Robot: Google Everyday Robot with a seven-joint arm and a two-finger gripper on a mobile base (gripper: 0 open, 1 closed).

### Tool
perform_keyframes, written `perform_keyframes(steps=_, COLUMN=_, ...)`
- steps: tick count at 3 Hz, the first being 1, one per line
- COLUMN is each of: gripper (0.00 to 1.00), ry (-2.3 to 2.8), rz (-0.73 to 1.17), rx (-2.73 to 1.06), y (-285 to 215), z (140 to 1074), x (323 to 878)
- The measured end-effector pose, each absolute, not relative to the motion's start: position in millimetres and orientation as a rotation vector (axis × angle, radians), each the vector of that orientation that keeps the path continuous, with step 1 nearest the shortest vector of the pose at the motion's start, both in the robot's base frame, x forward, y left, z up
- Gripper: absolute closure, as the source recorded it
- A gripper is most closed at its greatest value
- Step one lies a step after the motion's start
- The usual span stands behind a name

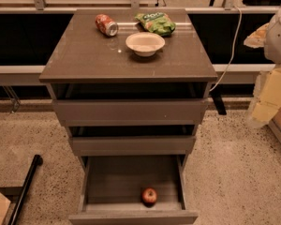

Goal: Pick apple from bottom drawer and place on counter

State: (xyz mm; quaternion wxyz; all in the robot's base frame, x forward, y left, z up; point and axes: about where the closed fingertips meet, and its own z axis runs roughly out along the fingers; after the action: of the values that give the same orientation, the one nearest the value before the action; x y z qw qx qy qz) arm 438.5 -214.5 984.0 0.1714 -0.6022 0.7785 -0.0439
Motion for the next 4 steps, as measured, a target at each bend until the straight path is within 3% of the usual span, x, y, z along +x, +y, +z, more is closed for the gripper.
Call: perform_keyframes(steps=4, gripper=0.00, ry=2.020, rz=-0.201, rx=-1.648, y=-206, z=937, x=506)
